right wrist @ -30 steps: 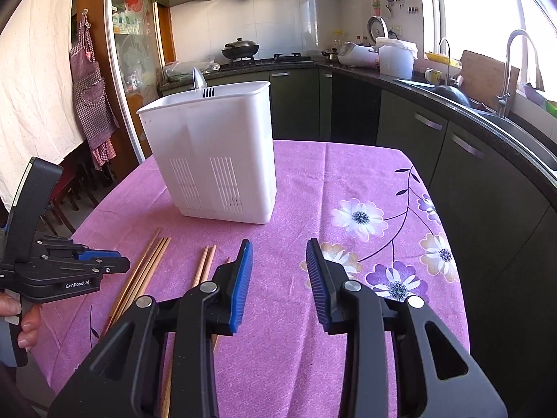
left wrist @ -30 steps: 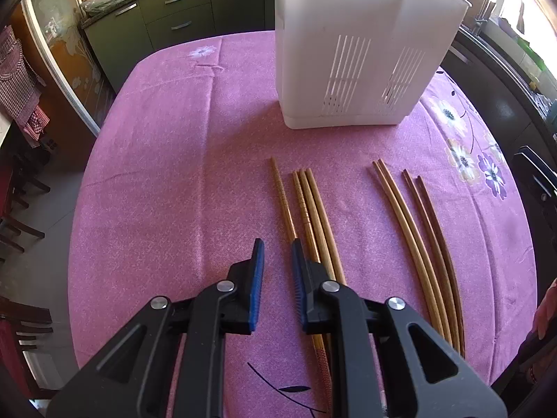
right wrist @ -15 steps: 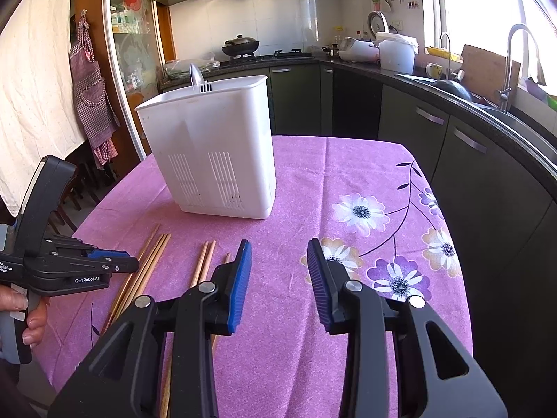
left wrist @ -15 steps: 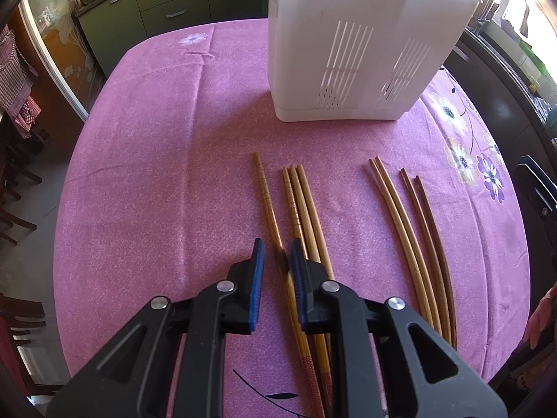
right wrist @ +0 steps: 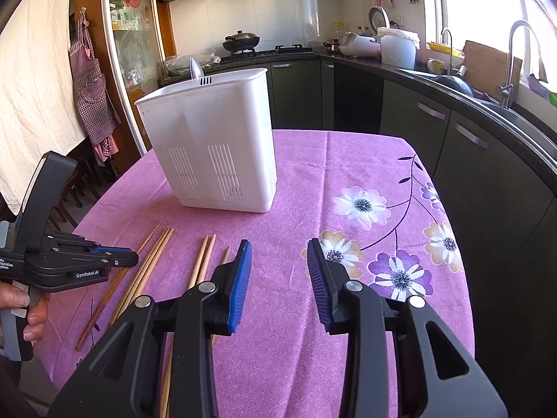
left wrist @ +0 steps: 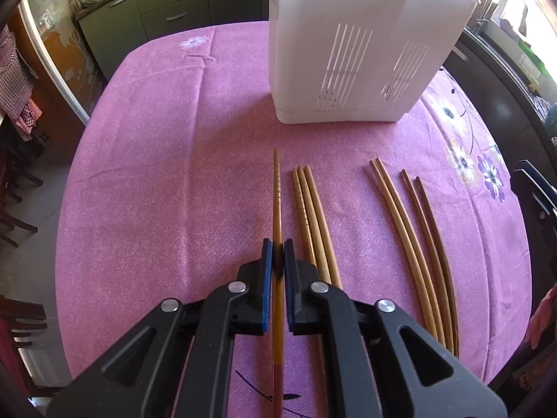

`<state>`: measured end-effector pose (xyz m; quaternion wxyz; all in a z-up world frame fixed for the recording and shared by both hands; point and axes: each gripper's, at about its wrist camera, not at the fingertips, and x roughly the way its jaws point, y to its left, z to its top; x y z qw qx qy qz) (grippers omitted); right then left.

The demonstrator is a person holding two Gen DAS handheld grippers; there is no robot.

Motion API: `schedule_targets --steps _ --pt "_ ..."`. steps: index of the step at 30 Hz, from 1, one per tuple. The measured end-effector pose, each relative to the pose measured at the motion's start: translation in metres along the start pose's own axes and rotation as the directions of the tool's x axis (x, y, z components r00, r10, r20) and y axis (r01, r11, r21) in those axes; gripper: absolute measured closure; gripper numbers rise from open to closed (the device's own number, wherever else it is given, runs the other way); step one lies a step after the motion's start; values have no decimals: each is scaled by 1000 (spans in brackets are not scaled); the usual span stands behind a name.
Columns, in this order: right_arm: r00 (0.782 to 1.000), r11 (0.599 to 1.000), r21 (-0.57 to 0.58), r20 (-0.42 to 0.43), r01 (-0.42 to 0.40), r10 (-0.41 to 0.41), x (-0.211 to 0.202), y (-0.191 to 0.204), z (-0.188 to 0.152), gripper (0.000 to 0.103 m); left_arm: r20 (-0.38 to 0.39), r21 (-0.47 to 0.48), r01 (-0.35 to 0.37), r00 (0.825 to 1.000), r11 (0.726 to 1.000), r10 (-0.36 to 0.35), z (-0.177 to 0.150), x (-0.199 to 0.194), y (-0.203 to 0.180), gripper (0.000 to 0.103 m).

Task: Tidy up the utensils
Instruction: 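Grasp one wooden chopstick with the left gripper and lift it upright, then grasp another wooden chopstick with the right gripper while the left gripper holds its chopstick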

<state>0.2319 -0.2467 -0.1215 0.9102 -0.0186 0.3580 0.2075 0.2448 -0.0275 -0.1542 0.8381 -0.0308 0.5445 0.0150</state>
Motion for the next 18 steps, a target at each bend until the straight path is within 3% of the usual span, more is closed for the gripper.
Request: schedule_targets --steps 8,18 --pt "998 1000 -19 -58 -21 20 8 7 0 69 163 12 -5 987 1000 3 -5 -52 4 96" --pt "975 996 -36 -212 -83 73 38 23 -11 69 394 24 -1 919 1000 -9 -22 -123 15 96"
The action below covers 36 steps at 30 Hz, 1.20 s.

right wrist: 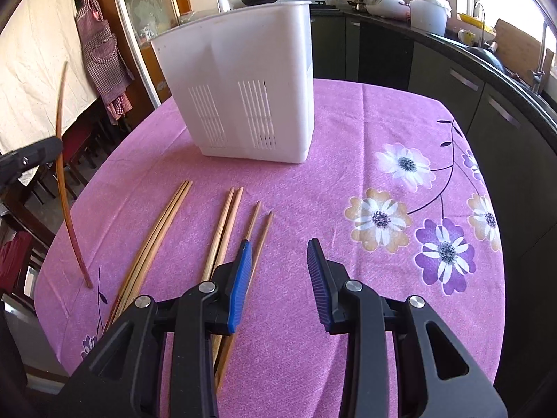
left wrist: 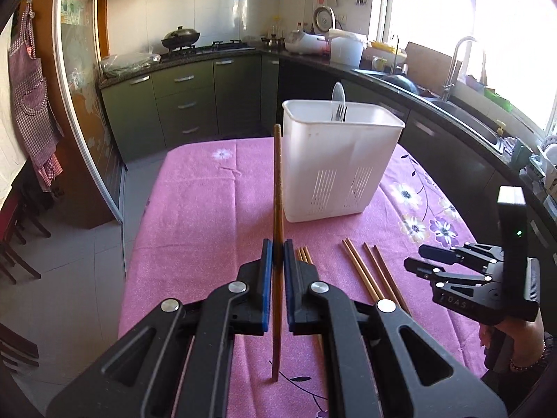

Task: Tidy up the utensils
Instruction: 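Grasp another wooden chopstick with the right gripper while the left gripper holds its chopstick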

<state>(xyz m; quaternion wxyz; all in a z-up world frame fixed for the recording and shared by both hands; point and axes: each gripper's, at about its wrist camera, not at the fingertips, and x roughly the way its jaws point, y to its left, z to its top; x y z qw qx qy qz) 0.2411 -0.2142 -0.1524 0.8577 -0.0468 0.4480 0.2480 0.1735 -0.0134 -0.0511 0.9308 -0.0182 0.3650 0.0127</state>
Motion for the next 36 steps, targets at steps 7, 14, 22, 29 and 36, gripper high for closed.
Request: schedule_targets --steps 7,14,22,29,36 --pt "999 999 -41 -50 17 -19 14 13 -4 71 43 18 9 999 1000 -10 -1 -16 2 96" --pt "994 997 -59 -89 56 -61 26 15 -11 71 48 29 22 999 999 -23 -4 -19 3 96" --pt "992 992 -93 -95 79 -88 32 26 -11 73 51 37 31 998 999 -33 -5 -19 3 96" --pt "993 994 -93 -101 49 -58 40 29 -1 95 52 40 33 998 999 -35 -6 -21 3 96" --pt "999 998 -51 -13 37 -38 11 23 6 97 54 43 25 998 999 -28 -7 -23 4 96"
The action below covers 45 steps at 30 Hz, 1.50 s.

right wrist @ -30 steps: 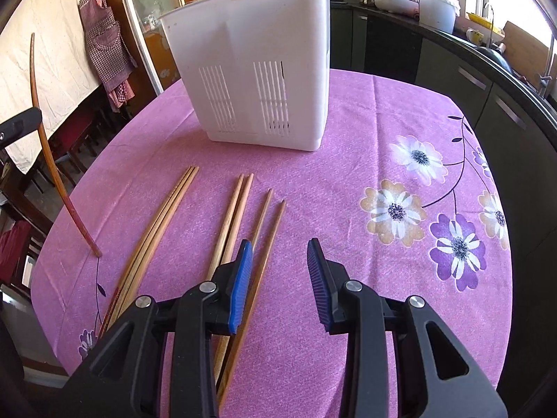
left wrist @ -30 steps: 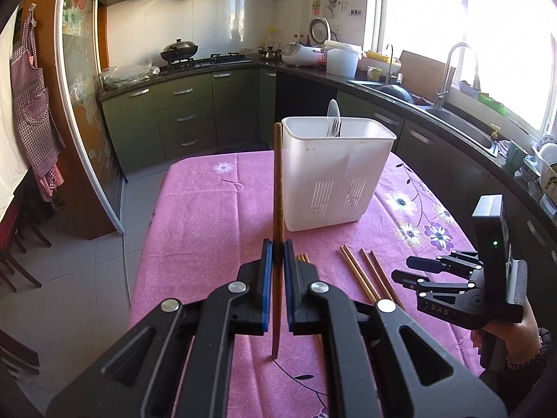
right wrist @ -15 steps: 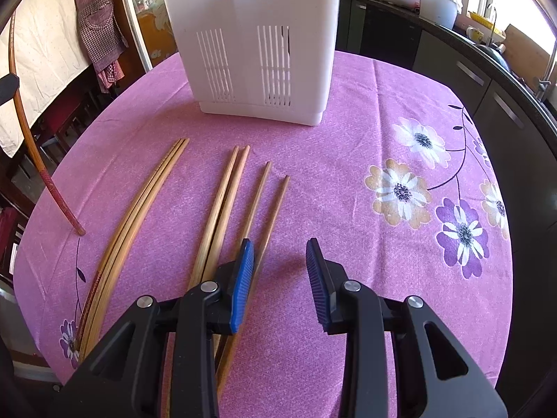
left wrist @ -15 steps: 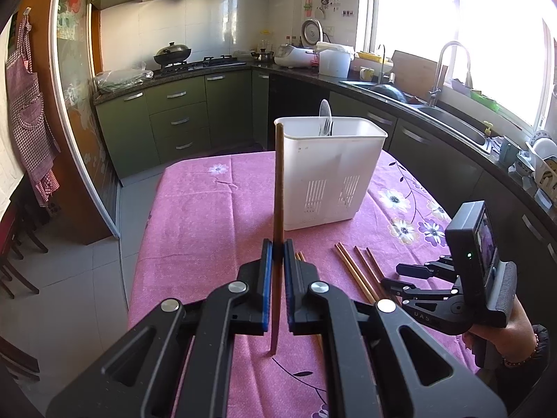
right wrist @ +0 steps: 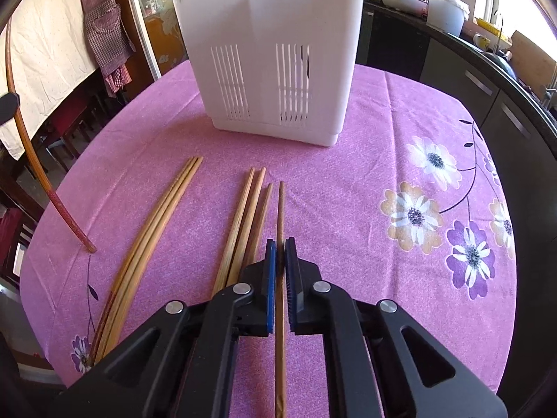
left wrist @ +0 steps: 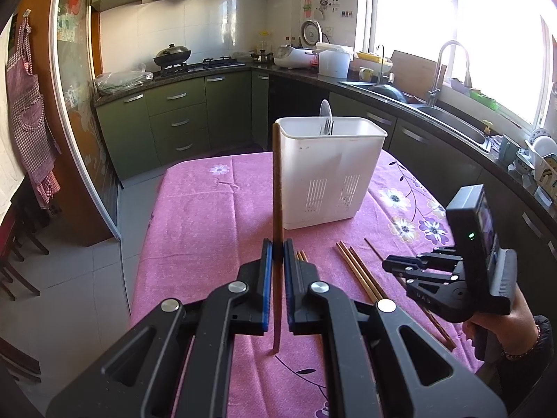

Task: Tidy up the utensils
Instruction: 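Grasp another wooden chopstick with the right gripper while the left gripper holds its chopstick, then carry both chopsticks over the white holder and drop them in with both grippers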

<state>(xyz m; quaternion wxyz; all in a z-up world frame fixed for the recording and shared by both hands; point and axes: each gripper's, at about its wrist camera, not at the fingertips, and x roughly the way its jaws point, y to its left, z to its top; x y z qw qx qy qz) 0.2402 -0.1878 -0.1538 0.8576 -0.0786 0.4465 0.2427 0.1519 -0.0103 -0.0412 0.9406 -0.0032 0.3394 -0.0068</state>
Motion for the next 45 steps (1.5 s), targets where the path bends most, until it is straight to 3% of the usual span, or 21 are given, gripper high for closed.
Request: schedule_targets --steps 3,7,11,20,29,36,45 --pt "994 1000 27 107 -11 8 -39 -7 7 97 -3 0 0 1000 1000 0 0 0 1 96" --pt "967 998 54 254 -33 19 -97 -15 11 97 -2 2 0 1000 1000 0 0 -1 1 96" --pt "945 998 51 327 -46 27 -135 -16 4 97 -2 4 0 1000 1000 0 0 -1 1 96" --pt "928 997 53 372 -59 35 -170 -12 -26 97 0 17 -5 1000 1000 5 0 -4 -3 96" --pt "926 997 56 377 -61 36 -174 -15 -30 97 9 25 23 1000 999 -23 14 -11 -5 96" --pt "925 995 67 377 -69 38 -172 -21 -31 97 16 42 98 995 994 -99 64 -22 -11 96" --pt "925 994 71 377 -83 50 -170 -29 -30 97 174 59 70 981 996 -79 151 -46 -22 96"
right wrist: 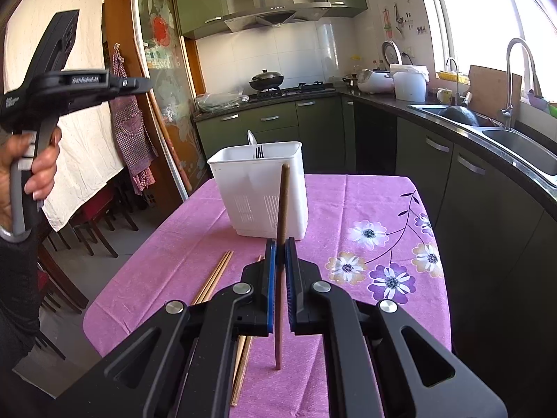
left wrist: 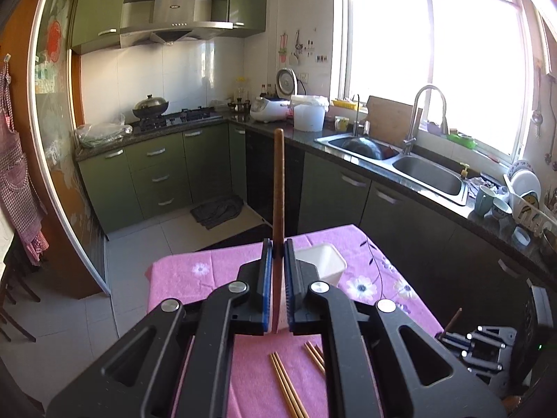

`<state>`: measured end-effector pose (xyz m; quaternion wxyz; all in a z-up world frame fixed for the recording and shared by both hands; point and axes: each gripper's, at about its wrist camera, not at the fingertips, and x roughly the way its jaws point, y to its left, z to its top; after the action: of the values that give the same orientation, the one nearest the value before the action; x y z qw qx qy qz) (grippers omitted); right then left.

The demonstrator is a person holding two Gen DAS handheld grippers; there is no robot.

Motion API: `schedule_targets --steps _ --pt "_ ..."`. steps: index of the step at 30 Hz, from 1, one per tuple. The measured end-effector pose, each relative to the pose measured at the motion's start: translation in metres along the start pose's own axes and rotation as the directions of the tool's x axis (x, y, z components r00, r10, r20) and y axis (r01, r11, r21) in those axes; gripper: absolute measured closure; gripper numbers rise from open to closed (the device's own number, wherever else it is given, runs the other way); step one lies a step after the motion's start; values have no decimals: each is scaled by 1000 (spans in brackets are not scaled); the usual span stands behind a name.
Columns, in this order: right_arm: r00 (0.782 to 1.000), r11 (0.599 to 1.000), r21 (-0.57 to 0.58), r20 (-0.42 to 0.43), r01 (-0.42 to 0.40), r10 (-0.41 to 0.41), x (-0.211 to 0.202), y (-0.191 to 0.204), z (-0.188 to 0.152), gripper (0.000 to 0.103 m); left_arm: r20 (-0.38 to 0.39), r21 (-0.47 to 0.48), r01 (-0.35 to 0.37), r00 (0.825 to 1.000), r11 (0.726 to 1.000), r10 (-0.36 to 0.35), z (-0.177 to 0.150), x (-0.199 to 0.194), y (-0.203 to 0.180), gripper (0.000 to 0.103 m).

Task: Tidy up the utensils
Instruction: 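Carry both chopsticks over the white holder and drop them in with both grippers, then move both open grippers back toward the remaining chopsticks on the table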

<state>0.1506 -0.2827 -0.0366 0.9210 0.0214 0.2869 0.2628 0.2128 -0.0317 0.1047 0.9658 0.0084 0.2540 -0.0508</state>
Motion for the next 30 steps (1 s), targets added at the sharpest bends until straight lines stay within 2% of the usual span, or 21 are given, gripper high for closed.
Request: schedule_targets --steps 3,6,13,17,22,25,30 --pt "1000 1000 2 0 -5 5 0 -2 0 97 54 -2 -28 998 1000 28 21 8 -2 96" --pt "1000 1000 -1 -4 -11 11 0 -2 0 97 55 -4 -50 997 999 50 30 30 -4 96" --pt "1000 1000 13 6 -27 27 -2 -9 15 97 -75 -25 -66 995 998 64 9 96 2 96" --pt "999 999 10 34 -39 38 -3 -9 36 97 -120 -24 -80 990 997 77 -7 116 7 96" --pt "995 999 -4 85 -51 52 -2 -6 79 97 -124 -14 -84 989 996 82 -19 114 11 94" --pt "990 998 -11 127 -55 56 -2 -2 111 97 -109 -2 -83 991 997 82 -22 103 12 78" --pt "972 998 10 226 -64 60 1 0 171 97 -80 -4 -63 995 998 62 -28 78 13 78"
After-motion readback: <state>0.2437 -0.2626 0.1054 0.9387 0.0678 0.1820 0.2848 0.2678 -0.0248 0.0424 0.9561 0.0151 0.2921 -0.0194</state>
